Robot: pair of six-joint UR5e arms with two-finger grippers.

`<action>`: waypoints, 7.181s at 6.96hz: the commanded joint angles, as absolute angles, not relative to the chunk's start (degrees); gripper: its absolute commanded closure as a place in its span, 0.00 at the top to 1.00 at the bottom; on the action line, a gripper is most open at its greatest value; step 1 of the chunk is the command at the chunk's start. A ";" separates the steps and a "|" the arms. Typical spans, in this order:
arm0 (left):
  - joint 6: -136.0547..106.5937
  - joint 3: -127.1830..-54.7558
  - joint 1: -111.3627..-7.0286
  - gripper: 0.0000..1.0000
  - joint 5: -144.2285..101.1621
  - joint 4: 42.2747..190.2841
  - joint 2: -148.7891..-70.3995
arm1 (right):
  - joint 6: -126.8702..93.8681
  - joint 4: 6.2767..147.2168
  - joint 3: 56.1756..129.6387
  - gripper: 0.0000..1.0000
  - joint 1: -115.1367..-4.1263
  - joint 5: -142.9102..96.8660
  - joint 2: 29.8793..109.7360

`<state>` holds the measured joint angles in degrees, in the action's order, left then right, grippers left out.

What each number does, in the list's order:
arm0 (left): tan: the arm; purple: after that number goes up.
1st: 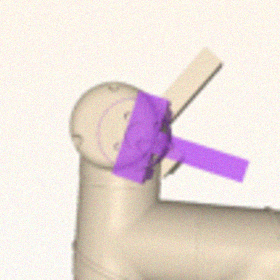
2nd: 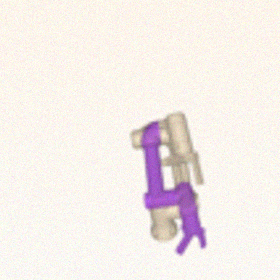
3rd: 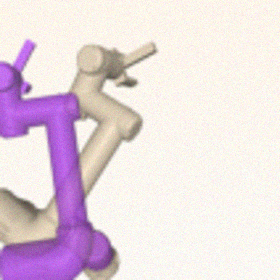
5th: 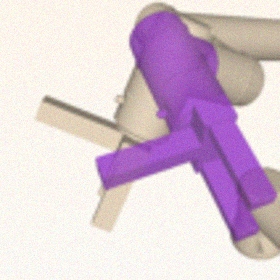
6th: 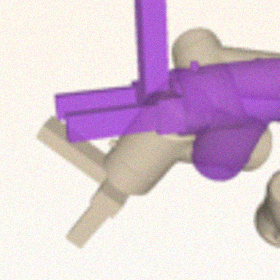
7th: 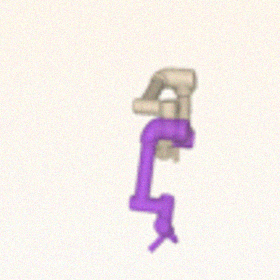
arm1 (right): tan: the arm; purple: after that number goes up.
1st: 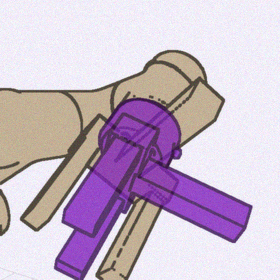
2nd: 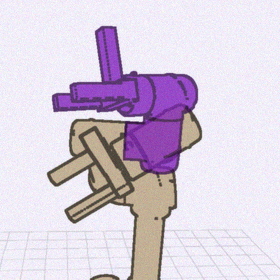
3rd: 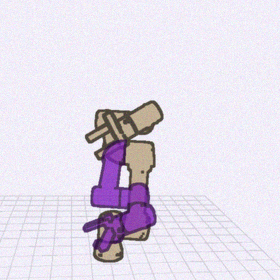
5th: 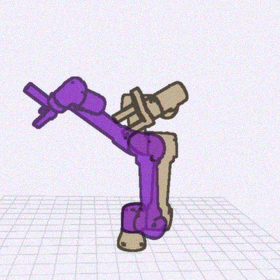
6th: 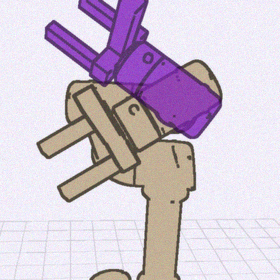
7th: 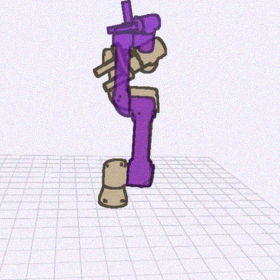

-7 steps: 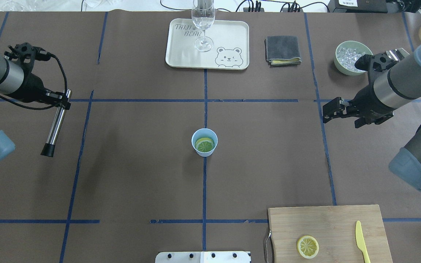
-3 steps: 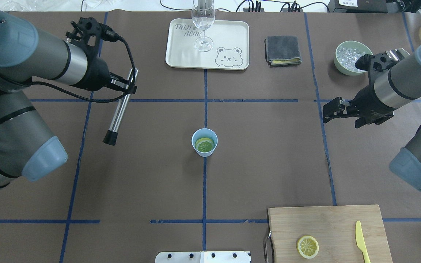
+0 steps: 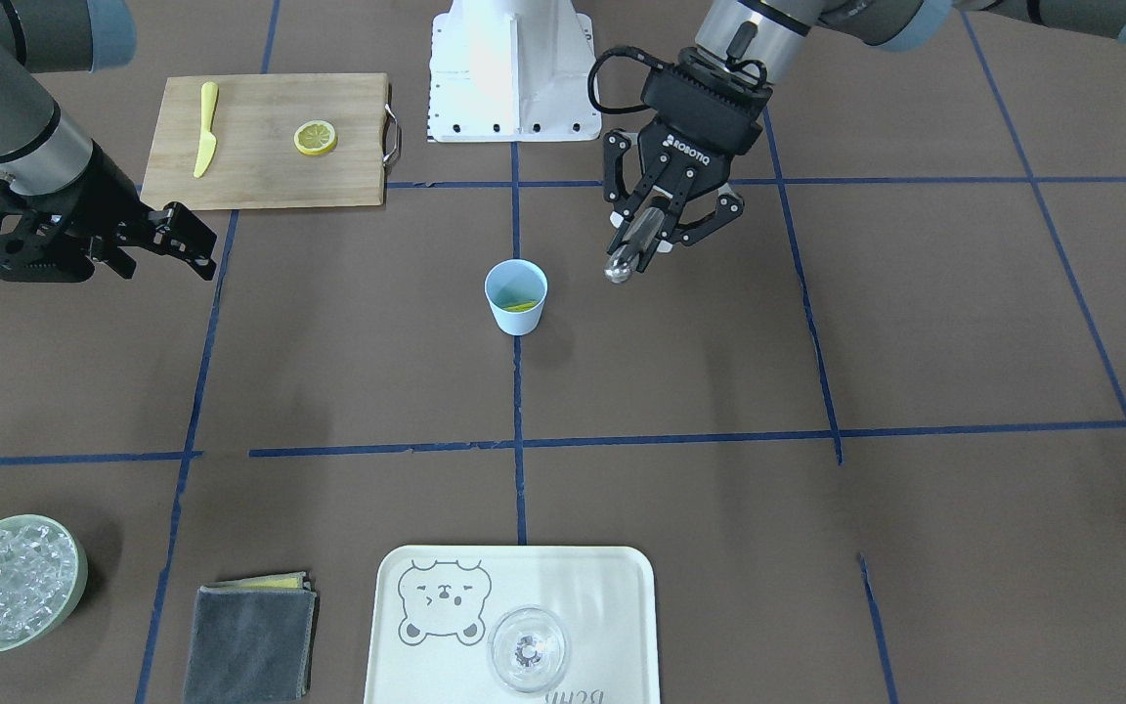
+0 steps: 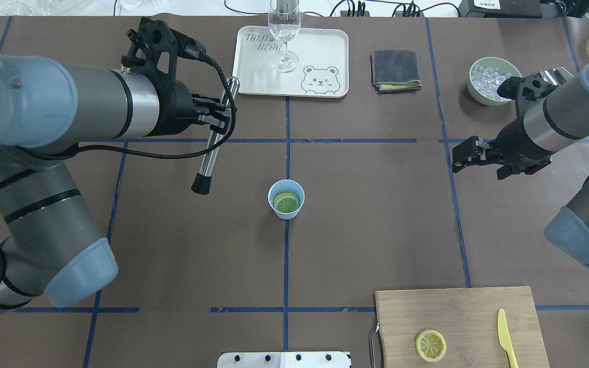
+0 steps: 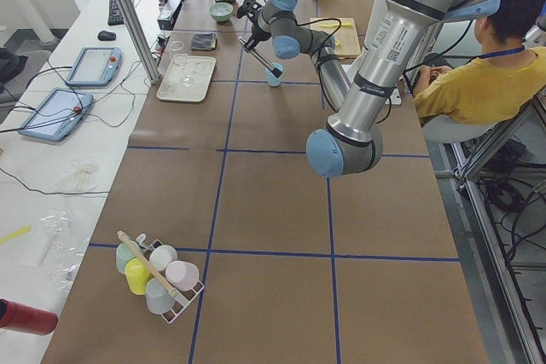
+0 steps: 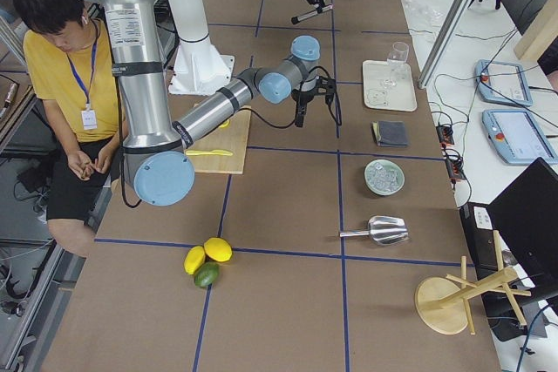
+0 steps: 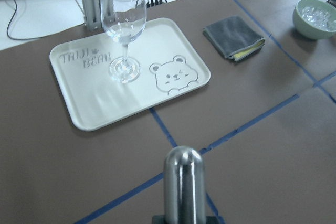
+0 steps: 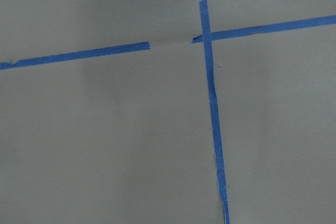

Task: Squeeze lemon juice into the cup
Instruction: 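Carry the metal rod with the left gripper over the blue cup, then press the metal rod down into the cup onto the lemon with the left gripper, then lift the metal rod out of the cup and carry it back with the left gripper, then lower the metal rod onto the table and release it with the left gripper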

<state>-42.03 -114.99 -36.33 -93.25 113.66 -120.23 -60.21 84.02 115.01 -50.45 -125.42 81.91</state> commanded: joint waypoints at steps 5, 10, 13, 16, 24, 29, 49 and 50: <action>-41.04 -98.79 -14.44 0.00 -48.84 149.68 -121.37 | -60.29 84.02 114.87 1.00 -50.54 -125.33 82.00; -41.48 -94.24 -14.33 0.00 -48.52 150.29 -124.19 | -60.29 84.02 115.05 1.00 -50.45 -125.42 82.00; -41.48 -90.71 -14.24 0.00 -48.52 151.61 -124.89 | -60.29 84.02 115.22 1.00 -50.45 -125.42 82.00; -41.48 -88.60 -13.72 0.00 -48.52 152.22 -124.45 | -60.38 84.02 115.40 1.00 -50.54 -125.42 81.91; -32.79 -97.19 -16.08 0.00 -48.96 151.18 -125.77 | -60.47 83.94 115.84 1.00 -50.54 -127.79 81.91; -33.57 -103.52 -33.20 0.00 -76.08 141.51 -121.49 | -60.56 83.94 116.02 1.00 -50.71 -127.79 82.00; -44.30 -89.74 -52.21 0.00 -120.32 108.10 -100.37 | -60.64 83.94 115.75 1.00 -50.54 -127.71 82.18; -44.38 -89.65 -51.25 0.00 -120.32 108.28 -100.37 | -60.64 83.94 115.66 1.00 -50.54 -127.71 82.18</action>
